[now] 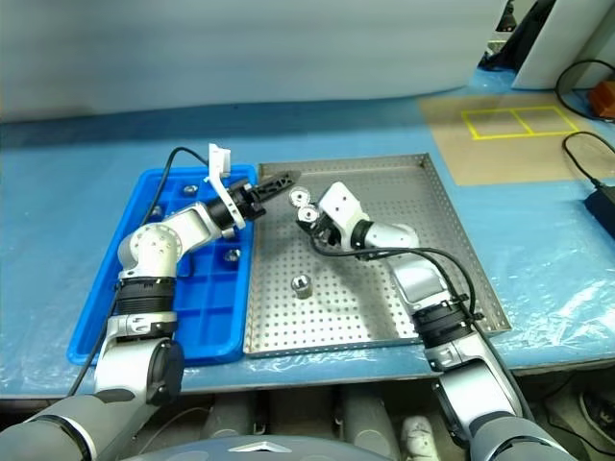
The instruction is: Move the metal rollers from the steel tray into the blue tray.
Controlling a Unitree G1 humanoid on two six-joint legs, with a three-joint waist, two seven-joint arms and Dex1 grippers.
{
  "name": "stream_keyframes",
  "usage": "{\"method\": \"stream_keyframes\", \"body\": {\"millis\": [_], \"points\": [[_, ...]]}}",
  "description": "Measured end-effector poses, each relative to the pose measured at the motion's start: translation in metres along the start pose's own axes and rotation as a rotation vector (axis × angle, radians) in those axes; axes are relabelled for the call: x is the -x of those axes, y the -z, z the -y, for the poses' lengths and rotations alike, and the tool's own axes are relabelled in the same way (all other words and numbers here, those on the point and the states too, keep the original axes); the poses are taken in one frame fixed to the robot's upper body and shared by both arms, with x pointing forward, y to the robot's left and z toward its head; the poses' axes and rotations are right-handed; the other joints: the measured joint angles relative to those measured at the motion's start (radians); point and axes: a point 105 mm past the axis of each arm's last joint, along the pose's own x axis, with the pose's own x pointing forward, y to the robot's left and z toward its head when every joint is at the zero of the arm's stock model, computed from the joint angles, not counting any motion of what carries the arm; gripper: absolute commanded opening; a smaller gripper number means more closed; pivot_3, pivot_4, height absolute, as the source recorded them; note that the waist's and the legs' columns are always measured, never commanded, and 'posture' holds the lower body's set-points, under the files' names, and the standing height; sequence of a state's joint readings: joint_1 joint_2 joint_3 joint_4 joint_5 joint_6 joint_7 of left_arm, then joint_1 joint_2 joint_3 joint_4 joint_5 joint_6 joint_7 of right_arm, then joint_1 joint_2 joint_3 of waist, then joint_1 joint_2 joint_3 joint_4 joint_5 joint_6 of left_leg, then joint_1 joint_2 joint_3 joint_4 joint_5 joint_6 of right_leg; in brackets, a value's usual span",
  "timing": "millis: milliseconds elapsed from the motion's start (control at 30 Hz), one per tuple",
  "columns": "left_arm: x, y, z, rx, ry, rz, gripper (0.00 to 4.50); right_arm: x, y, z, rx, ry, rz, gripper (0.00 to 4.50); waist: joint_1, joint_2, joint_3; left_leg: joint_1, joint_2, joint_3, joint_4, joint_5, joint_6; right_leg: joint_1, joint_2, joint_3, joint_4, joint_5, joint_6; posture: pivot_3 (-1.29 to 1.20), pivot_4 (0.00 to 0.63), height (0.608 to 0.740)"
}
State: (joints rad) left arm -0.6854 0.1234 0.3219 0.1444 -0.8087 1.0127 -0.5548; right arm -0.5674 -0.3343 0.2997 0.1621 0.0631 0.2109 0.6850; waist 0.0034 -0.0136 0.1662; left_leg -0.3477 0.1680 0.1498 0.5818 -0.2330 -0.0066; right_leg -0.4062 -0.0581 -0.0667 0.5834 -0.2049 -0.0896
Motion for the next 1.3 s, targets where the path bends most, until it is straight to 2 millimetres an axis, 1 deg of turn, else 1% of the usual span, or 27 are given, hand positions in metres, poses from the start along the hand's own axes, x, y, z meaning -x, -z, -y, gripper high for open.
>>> {"method": "stream_keyframes", "body": {"millis": [133, 233, 400, 500, 600, 667, 833, 1000, 1167, 1267, 1300], "points": [[0.006, 0.009, -0.004, 0.082, -0.031, -0.024, 3.60, -0.006, -0.002, -0.003, 0.043, -0.017, 0.023, 1.64, 0.012, 0.000, 0.000, 0.000, 0.000, 0.000, 0.000, 0.000, 0.000, -0.001, 0.000, 0.000, 0.000, 0.000, 0.000, -0.09, 0.150, 0.740], [0.007, 0.014, -0.005, 0.080, -0.046, -0.048, 3.60, -0.008, -0.003, -0.005, 0.058, -0.024, 0.030, 1.64, 0.012, 0.000, 0.000, -0.001, 0.000, 0.000, 0.000, 0.000, 0.001, -0.001, 0.000, 0.000, 0.000, 0.000, 0.000, -0.10, 0.150, 0.740], [0.005, 0.011, -0.009, 0.037, -0.071, -0.033, 3.60, -0.009, -0.004, -0.003, 0.083, -0.007, 0.034, 1.64, 0.011, 0.000, 0.000, 0.000, 0.000, 0.000, 0.000, 0.000, 0.002, -0.001, 0.000, 0.000, -0.001, 0.000, 0.000, -0.12, 0.150, 0.740], [0.003, 0.004, -0.020, -0.011, -0.125, 0.014, 3.60, -0.008, -0.003, -0.001, 0.091, 0.008, 0.026, 1.64, 0.011, 0.000, 0.000, 0.000, 0.000, 0.000, 0.000, 0.000, 0.002, -0.001, 0.000, 0.000, 0.000, 0.000, 0.000, -0.13, 0.150, 0.740], [0.008, -0.005, -0.039, -0.036, -0.219, 0.063, 3.60, -0.009, -0.006, 0.000, 0.090, 0.024, 0.043, 1.64, 0.008, 0.000, 0.000, 0.000, 0.000, 0.000, 0.000, 0.000, 0.002, -0.001, 0.000, 0.000, 0.000, 0.000, 0.000, -0.13, 0.150, 0.740], [0.010, -0.006, -0.045, -0.043, -0.240, 0.072, 3.60, -0.009, -0.006, 0.001, 0.089, 0.034, 0.047, 1.64, 0.008, -0.001, 0.000, 0.000, 0.000, 0.000, -0.001, 0.000, 0.001, -0.001, 0.000, 0.000, -0.001, 0.000, 0.000, -0.13, 0.150, 0.740], [0.006, -0.008, -0.042, -0.043, -0.225, 0.081, 3.60, -0.013, -0.010, -0.002, 0.082, 0.035, 0.067, 1.64, 0.009, -0.001, 0.000, 0.000, 0.000, 0.000, 0.000, 0.000, 0.002, -0.002, 0.000, 0.000, -0.001, 0.000, 0.000, -0.13, 0.150, 0.740], [-0.004, 0.006, -0.032, 0.037, -0.159, 0.045, 3.60, -0.015, -0.012, -0.005, 0.076, 0.028, 0.078, 1.64, 0.010, -0.001, 0.001, 0.000, 0.000, 0.000, 0.000, -0.001, 0.002, -0.002, 0.000, 0.000, -0.001, 0.000, 0.000, -0.13, 0.150, 0.740], [-0.007, 0.011, -0.030, 0.033, -0.157, 0.018, 3.60, -0.015, -0.014, -0.005, 0.066, 0.027, 0.092, 1.64, 0.009, -0.001, 0.001, 0.000, 0.000, 0.000, 0.000, 0.000, 0.002, -0.002, 0.000, 0.000, 0.000, 0.000, 0.000, -0.13, 0.150, 0.740], [-0.007, 0.010, -0.030, 0.031, -0.159, 0.022, 2.99, -0.014, -0.015, -0.005, 0.061, 0.026, 0.098, 1.64, 0.009, -0.001, 0.001, 0.000, 0.000, 0.000, 0.000, 0.000, 0.002, -0.002, 0.000, 0.000, -0.001, 0.000, 0.000, -0.13, 0.150, 0.740], [-0.006, 0.010, -0.031, 0.031, -0.162, 0.026, 2.66, -0.014, -0.016, -0.005, 0.061, 0.026, 0.102, 1.64, 0.009, -0.001, 0.001, 0.000, 0.000, 0.000, 0.000, 0.000, 0.002, -0.002, 0.000, 0.000, -0.001, 0.000, 0.000, -0.13, 0.150, 0.740]]}}
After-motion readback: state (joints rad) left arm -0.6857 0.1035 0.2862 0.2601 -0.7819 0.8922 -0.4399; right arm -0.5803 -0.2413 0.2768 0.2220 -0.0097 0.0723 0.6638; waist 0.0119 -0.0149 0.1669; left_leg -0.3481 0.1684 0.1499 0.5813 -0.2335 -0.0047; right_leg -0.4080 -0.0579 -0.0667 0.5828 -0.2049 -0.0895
